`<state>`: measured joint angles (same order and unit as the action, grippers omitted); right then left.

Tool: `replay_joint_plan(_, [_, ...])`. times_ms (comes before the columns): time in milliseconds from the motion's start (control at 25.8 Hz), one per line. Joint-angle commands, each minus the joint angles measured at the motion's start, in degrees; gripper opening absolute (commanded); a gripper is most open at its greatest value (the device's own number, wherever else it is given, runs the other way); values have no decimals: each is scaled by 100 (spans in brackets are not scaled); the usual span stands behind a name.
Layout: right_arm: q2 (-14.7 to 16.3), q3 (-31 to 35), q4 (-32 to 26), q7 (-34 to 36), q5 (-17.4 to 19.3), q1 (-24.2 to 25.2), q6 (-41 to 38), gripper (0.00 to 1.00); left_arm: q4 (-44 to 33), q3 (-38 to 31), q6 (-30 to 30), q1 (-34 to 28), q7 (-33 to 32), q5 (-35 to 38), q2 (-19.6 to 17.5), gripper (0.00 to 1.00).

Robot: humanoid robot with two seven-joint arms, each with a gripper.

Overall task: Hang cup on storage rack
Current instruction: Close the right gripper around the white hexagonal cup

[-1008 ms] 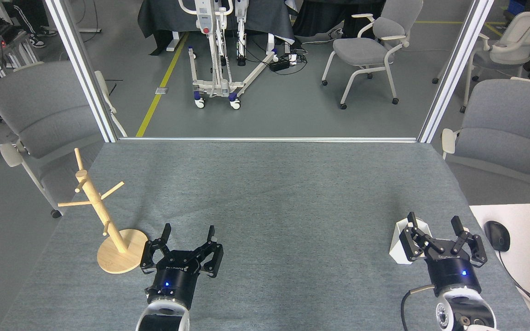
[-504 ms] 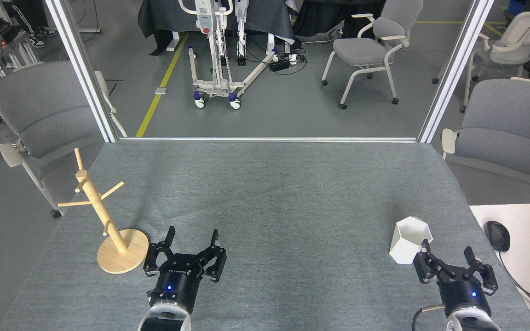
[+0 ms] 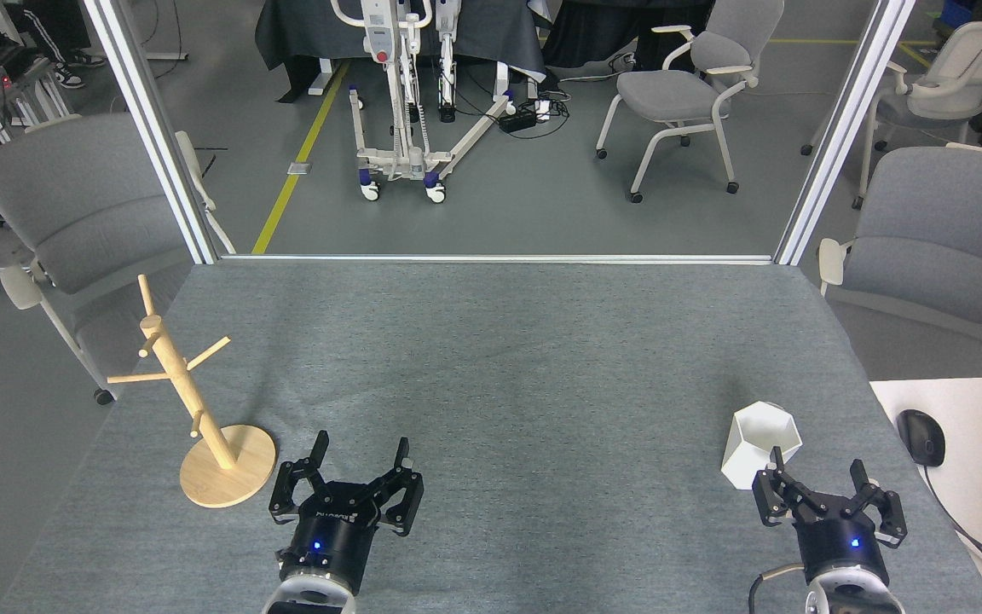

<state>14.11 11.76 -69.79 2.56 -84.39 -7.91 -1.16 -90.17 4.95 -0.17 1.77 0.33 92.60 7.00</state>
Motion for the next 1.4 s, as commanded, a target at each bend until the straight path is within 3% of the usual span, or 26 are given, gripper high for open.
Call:
replay_joint_plan(0, [-13,-218,1,-1,-7,-8,37,99,-9,14,8,17,3,-5,12,100])
replay_joint_plan(543, [-31,-552,238,-10,2,-44,-7,100,-9,137,-18,87,-6,3,3,100])
replay_joint_plan(1357, [4,-534,449,-10,54,-228,11,100,-1,137,-36,78,3,3,-6,100])
